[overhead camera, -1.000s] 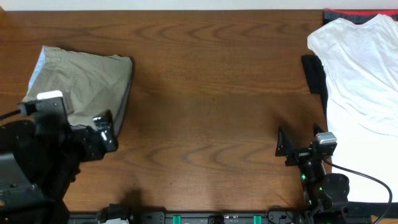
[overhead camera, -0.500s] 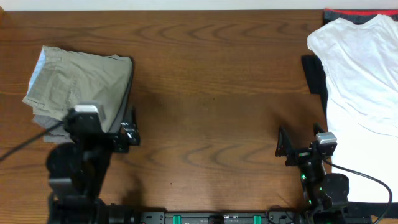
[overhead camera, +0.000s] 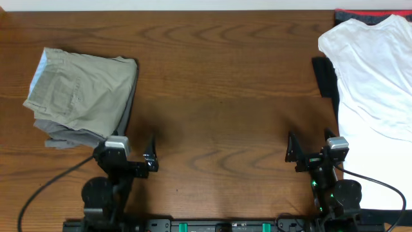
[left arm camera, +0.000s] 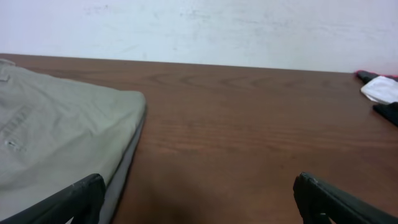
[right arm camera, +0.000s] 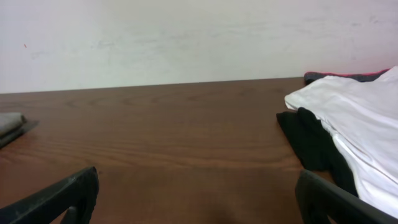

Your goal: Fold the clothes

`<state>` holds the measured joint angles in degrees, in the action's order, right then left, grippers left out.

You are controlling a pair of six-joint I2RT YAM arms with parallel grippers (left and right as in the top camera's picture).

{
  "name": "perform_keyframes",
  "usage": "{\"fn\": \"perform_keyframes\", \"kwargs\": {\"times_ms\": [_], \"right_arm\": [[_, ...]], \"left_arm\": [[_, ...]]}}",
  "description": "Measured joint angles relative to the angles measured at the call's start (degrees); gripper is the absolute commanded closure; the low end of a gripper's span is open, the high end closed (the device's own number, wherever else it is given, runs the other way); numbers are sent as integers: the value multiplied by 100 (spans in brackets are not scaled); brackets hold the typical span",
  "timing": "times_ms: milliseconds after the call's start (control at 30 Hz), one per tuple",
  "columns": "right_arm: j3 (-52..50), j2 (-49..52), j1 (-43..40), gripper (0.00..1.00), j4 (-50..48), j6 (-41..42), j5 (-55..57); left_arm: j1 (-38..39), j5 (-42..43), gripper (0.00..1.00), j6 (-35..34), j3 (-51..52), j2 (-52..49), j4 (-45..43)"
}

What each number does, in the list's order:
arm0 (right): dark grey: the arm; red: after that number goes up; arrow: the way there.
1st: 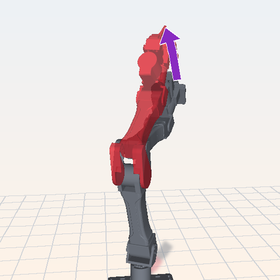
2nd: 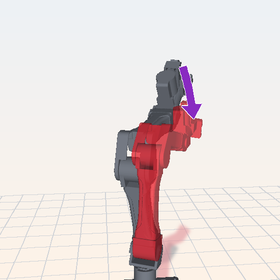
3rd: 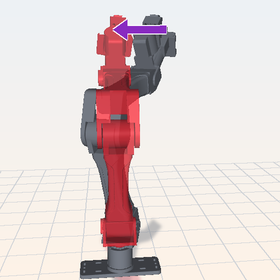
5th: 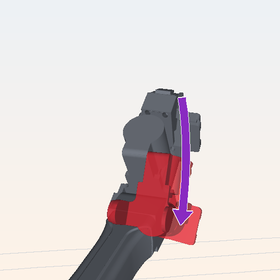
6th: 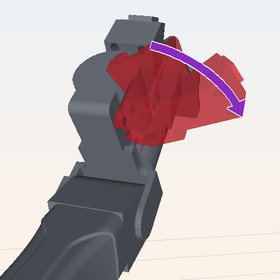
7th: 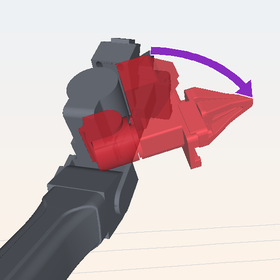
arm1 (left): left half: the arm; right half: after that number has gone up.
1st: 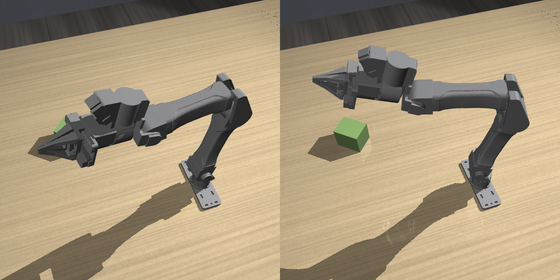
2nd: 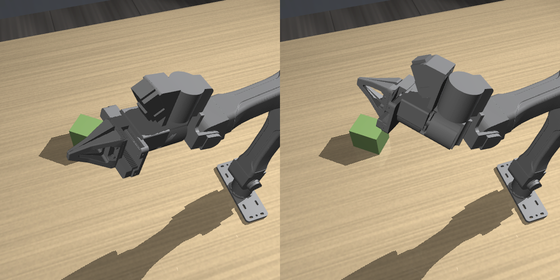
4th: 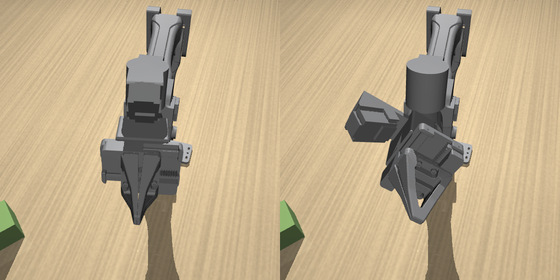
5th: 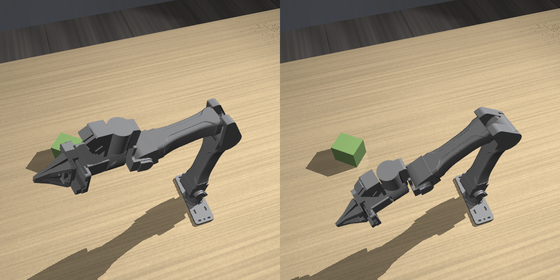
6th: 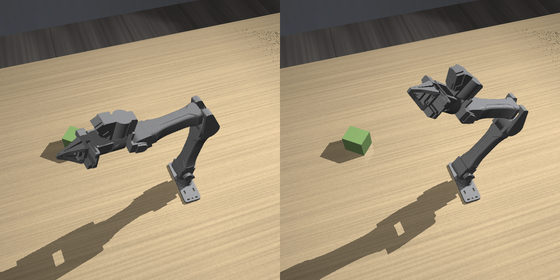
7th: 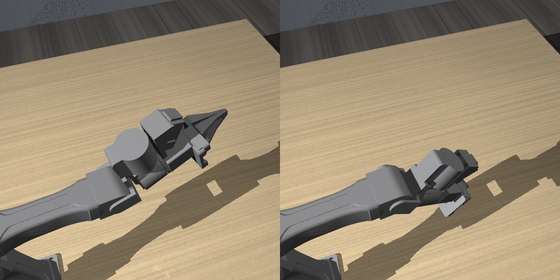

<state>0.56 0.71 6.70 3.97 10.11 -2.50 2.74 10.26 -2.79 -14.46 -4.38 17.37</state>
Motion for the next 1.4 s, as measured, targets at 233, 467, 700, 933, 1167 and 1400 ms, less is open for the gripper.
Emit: {"fn": "perform_keyframes", "kwargs": {"times_ms": [233, 467, 700, 933, 1167, 1400], "right_arm": [[0, 0, 0, 1, 0, 0, 0], [0, -2, 0, 1, 2, 0, 0], [0, -2, 0, 1, 0, 0, 0], [0, -2, 0, 1, 0, 0, -2], [0, -2, 0, 1, 0, 0, 0], [0, -2, 0, 1, 2, 0, 0]], "left_arm": [[0, 0, 2, -20, 706, 354, -815], [0, -2, 2, -22, 1075, 367, -1034], [0, -17, 2, -20, 1248, 376, -1486], [0, -17, 2, -20, 1283, 374, -1606], [0, -20, 2, 4, 1410, 382, -2900], [0, -22, 2, 7, 1412, 378, -2267]]}}
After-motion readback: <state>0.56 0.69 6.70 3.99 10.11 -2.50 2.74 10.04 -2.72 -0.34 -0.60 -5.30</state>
